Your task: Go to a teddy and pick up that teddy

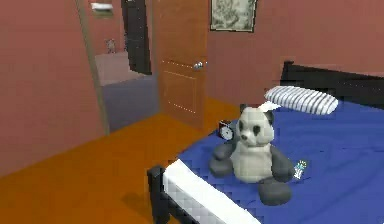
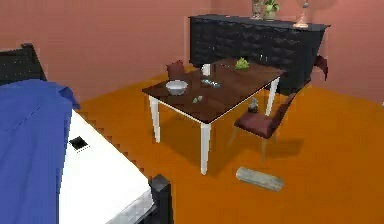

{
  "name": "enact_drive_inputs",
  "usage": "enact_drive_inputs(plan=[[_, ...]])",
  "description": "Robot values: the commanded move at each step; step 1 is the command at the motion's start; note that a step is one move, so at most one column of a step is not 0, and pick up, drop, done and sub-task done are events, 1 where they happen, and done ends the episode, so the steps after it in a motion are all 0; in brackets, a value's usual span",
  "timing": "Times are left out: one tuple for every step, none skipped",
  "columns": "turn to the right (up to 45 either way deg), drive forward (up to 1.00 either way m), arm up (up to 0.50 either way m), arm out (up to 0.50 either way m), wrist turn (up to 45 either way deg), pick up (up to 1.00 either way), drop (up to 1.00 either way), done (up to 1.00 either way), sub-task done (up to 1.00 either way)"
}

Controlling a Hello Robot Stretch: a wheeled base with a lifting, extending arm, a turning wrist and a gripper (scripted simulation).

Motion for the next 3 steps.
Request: enact_drive_inputs(plan=[[-45.0, 0.0, 0.0, 0.0, 0.0, 0.0, 0.0, 0.0, 0.0], [-21.0, 0.0, 0.0, 0.0, 0.0, 0.0, 0.0, 0.0, 0.0], [0.0, 0.0, 0.5, 0.0, 0.0, 0.0, 0.0, 0.0, 0.0]])
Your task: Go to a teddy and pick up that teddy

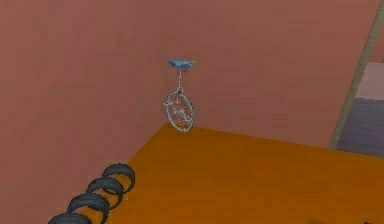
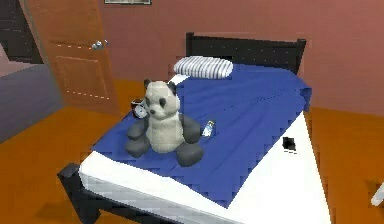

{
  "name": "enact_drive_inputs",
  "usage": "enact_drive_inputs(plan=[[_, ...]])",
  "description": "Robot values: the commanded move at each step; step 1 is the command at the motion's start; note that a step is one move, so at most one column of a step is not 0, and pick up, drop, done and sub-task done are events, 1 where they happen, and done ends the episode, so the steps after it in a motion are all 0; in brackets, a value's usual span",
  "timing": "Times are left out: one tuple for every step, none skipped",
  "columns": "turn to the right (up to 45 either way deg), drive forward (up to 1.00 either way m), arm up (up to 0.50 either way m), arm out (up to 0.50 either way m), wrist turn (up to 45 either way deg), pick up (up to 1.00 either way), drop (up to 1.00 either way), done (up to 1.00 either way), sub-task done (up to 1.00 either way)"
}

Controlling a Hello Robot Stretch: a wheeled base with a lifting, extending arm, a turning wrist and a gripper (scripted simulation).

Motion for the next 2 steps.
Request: enact_drive_inputs(plan=[[0.0, 0.0, 0.22, 0.0, 0.0, 0.0, 0.0, 0.0, 0.0], [0.0, 0.0, 0.0, 0.48, 0.0, 0.0, 0.0, 0.0, 0.0]])
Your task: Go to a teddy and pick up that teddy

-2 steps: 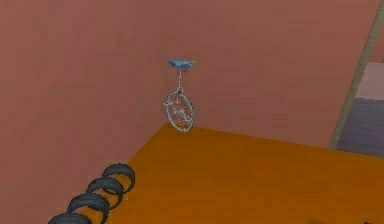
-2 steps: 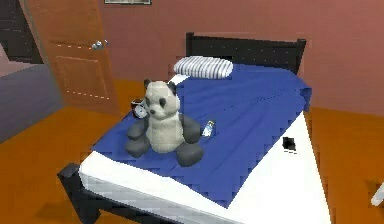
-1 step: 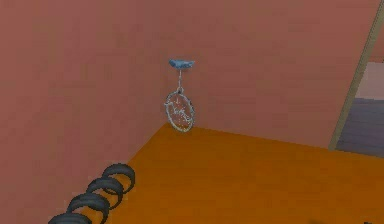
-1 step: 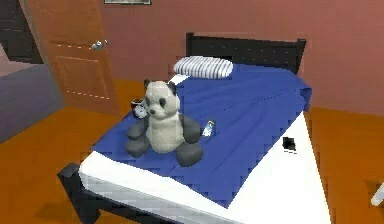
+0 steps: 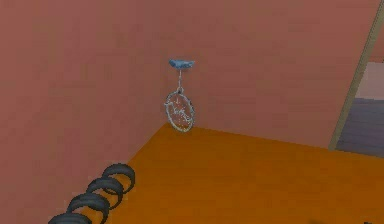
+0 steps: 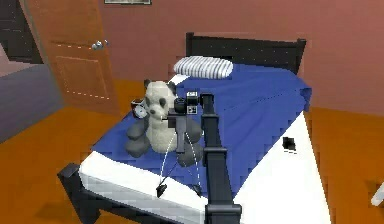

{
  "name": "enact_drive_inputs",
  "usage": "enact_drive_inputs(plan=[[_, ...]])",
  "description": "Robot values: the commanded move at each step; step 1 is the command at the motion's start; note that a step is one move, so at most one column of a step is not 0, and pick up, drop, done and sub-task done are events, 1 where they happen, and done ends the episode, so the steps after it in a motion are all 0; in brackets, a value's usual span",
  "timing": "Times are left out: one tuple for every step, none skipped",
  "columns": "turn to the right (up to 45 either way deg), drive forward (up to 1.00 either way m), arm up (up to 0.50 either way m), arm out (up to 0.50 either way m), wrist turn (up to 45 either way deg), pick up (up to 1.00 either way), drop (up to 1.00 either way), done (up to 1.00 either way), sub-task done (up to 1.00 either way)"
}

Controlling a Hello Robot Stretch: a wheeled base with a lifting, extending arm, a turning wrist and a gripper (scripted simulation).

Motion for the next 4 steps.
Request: enact_drive_inputs(plan=[[0.0, 0.0, 0.0, 0.0, 45.0, 0.0, 0.0, 0.0, 0.0], [0.0, 0.0, 0.0, 0.0, 45.0, 0.0, 0.0, 0.0, 0.0], [0.0, 0.0, 0.0, 0.0, 45.0, 0.0, 0.0, 0.0, 0.0], [0.0, 0.0, 0.0, 0.0, 45.0, 0.0, 0.0, 0.0, 0.0]])
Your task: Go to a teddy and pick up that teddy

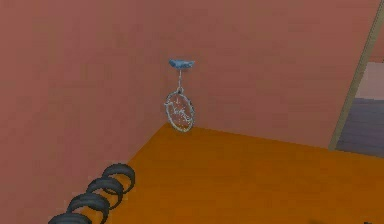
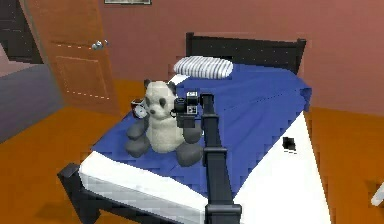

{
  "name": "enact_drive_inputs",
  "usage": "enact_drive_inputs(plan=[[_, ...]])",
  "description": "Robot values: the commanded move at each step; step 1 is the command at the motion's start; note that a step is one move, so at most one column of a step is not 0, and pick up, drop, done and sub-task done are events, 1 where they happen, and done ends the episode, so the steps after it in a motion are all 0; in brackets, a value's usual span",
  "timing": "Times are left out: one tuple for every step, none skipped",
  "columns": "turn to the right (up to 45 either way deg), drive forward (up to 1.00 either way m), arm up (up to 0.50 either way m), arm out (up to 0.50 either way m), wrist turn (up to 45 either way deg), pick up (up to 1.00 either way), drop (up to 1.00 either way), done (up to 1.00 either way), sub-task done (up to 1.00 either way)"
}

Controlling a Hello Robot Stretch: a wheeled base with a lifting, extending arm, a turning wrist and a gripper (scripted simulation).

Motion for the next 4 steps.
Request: enact_drive_inputs(plan=[[0.0, 0.0, -0.3, 0.0, 0.0, 0.0, 0.0, 0.0, 0.0], [0.0, 0.0, 0.0, 0.0, 0.0, 1.0, 0.0, 0.0, 0.0], [0.0, 0.0, 0.1, 0.0, 0.0, 0.0, 0.0, 0.0, 0.0], [0.0, 0.0, 0.0, 0.0, 0.0, 0.0, 0.0, 1.0, 0.0]])
